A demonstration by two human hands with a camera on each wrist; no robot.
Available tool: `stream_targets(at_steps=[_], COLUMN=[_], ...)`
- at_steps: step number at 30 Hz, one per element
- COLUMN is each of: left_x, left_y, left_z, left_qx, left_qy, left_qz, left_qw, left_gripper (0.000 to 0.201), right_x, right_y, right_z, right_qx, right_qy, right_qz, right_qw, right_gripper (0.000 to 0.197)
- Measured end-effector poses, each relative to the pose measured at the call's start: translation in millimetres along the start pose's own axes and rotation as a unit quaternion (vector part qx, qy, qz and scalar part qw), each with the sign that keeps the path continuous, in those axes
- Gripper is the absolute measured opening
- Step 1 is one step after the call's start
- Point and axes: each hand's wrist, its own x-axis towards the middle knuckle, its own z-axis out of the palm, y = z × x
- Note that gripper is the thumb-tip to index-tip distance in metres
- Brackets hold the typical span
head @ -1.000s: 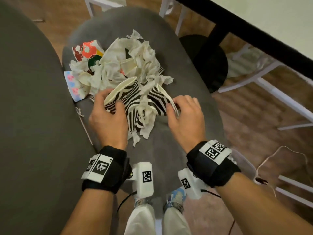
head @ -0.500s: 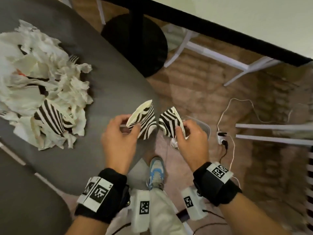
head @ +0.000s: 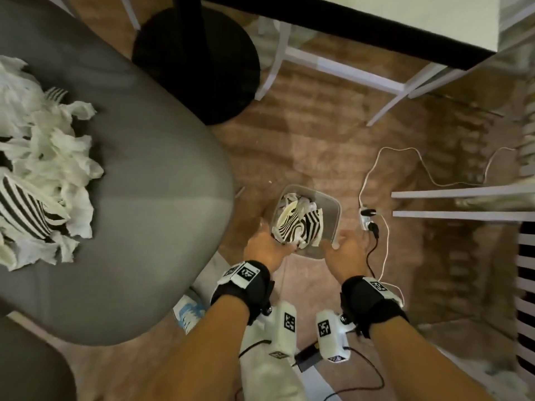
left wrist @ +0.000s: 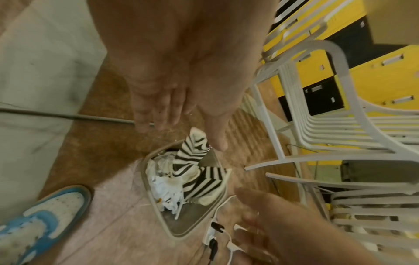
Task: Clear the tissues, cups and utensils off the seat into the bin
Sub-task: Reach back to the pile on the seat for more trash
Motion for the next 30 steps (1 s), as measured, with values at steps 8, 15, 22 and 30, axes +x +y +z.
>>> stream_targets(at_steps=[8, 15, 22, 30], left_x=[-48, -91, -89, -62], left_y=[-39, -107, -182, -223], left_z=[-68, -192, -268, -293], left_qx=[-0.16, -0.286, -0.188, -0.162], left_qy=[0.045, 0.282, 0.512, 0.42], left_qz=[0.044, 0.043, -0.053, -0.125], left_qw=[0.985, 0.915, 0.837, 0.884], left_gripper=[0.012, 0.006, 0.028, 0.067], right_x=[-16, -74, -139, -177], right_y=[-53, -168, -260, -321], right_z=[11, 44, 121, 211], right_qx=[-0.046, -0.072, -0.133, -0.227], right_qy=[-0.026, -0.064, -0.129, -0.13], right_qz=[-0.176, -0.385, -0.499, -0.513], right_qw=[0.983, 0.918, 0.846, 0.818], right_gripper=[0.032, 0.017, 0.018, 0.049])
